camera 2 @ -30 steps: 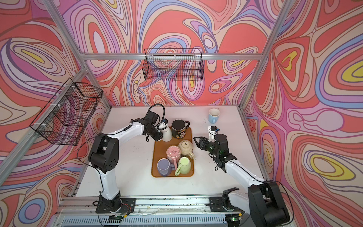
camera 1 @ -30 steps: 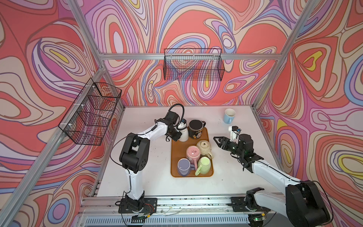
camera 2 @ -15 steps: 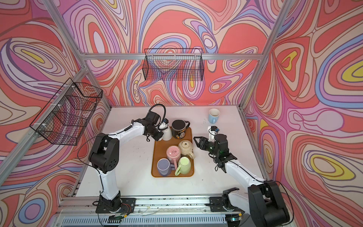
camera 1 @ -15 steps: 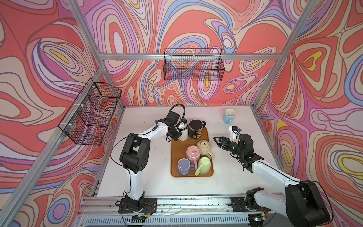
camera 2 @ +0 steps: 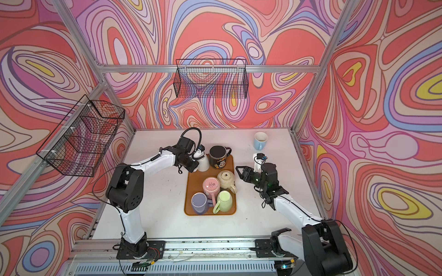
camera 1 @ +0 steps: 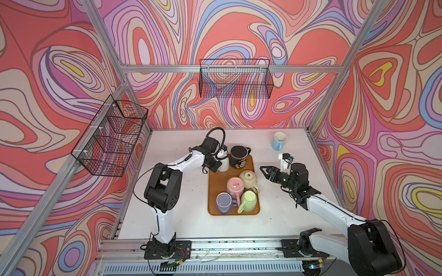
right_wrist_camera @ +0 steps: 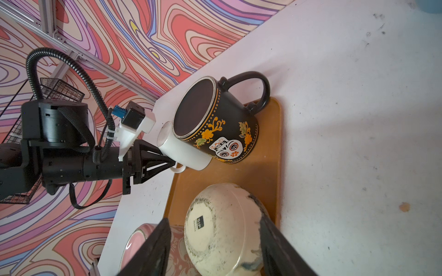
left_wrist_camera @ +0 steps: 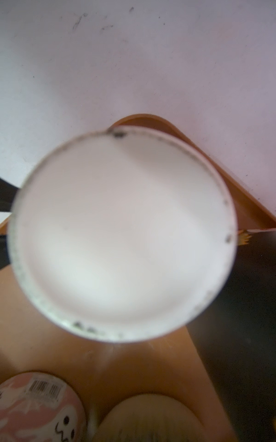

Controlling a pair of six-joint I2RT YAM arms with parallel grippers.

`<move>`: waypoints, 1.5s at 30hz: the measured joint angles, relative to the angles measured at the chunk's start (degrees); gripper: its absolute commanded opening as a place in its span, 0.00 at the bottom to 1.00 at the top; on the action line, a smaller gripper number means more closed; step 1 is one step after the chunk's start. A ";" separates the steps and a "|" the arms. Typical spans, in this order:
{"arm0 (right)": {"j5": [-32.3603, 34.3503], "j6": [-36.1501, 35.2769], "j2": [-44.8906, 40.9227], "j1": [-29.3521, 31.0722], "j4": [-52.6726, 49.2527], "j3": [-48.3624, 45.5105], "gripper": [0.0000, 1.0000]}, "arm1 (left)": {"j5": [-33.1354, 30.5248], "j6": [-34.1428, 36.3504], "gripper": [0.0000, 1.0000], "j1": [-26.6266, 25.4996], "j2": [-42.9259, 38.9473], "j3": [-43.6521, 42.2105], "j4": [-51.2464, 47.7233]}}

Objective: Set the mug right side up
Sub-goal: 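Lift the white mug off the tray with the left gripper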

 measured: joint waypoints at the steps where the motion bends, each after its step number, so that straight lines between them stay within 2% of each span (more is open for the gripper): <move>1: -0.02 0.02 0.00 0.00 0.00 -0.02 0.61 | 0.00 -0.46 0.00 -0.04 -0.52 -0.61 0.00; 12: -1.05 0.22 0.00 0.00 0.42 0.00 0.61 | -0.13 -6.84 0.00 -0.09 -7.58 -5.05 -3.04; 21: -1.90 -1.49 -0.26 -0.02 0.00 0.11 0.62 | 0.94 -11.65 0.00 0.31 -18.38 -4.28 -5.05; 27: -5.33 -2.19 -1.95 -0.02 0.76 0.39 0.64 | 5.55 -15.65 0.00 0.96 -25.70 -4.00 -5.29; 33: -11.67 -0.52 -2.95 0.11 6.51 1.22 0.72 | 13.18 -20.63 0.00 1.01 -33.31 -4.00 -4.37; 38: -16.94 2.89 -2.45 1.79 13.60 2.23 0.76 | 19.71 -26.27 0.00 1.01 -38.45 -4.31 -0.07; 45: -22.03 11.65 2.71 4.48 30.10 4.39 0.77 | 28.79 -36.70 0.00 1.01 -42.75 -7.58 12.20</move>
